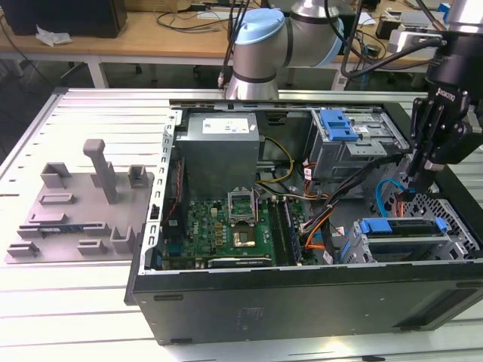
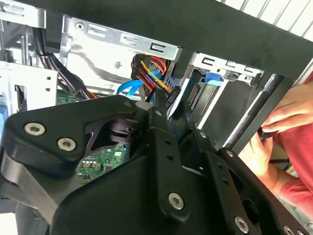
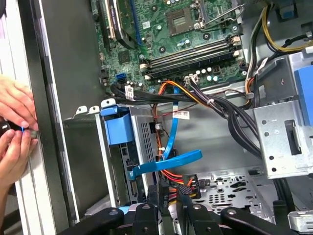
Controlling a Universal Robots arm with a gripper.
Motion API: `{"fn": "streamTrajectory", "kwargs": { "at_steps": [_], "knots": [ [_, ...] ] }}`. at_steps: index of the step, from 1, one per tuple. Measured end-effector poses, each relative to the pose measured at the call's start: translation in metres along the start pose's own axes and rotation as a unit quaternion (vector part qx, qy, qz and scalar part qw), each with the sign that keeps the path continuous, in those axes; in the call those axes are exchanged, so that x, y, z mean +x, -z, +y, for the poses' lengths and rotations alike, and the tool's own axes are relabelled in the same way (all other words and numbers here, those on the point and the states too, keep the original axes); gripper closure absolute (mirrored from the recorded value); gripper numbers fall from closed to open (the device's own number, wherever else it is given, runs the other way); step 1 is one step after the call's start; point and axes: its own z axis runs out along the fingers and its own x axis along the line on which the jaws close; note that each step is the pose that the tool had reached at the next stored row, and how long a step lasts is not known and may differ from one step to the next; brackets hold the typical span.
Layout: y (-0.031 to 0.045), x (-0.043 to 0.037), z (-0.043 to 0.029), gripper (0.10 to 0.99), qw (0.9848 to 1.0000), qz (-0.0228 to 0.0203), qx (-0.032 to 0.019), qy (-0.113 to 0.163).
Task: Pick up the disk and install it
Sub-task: 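Insert the first disk wire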
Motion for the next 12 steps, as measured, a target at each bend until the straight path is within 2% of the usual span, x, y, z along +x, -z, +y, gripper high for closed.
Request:
{"fn": "streamTrajectory", "kwargs": {
  "at_steps": [1,4,12],
  "knots": [
    [-0.0001,-0.0001,-0.0005,0.792,1.0000,0.0007,-0.0020,-0.007],
    [-0.0009,-0.0008,-0.0024,0.792,0.9999,0.0056,-0.0020,-0.011],
    [-0.0077,-0.0029,-0.0025,0.792,0.9999,0.0101,-0.0005,-0.011]
  ]
}}
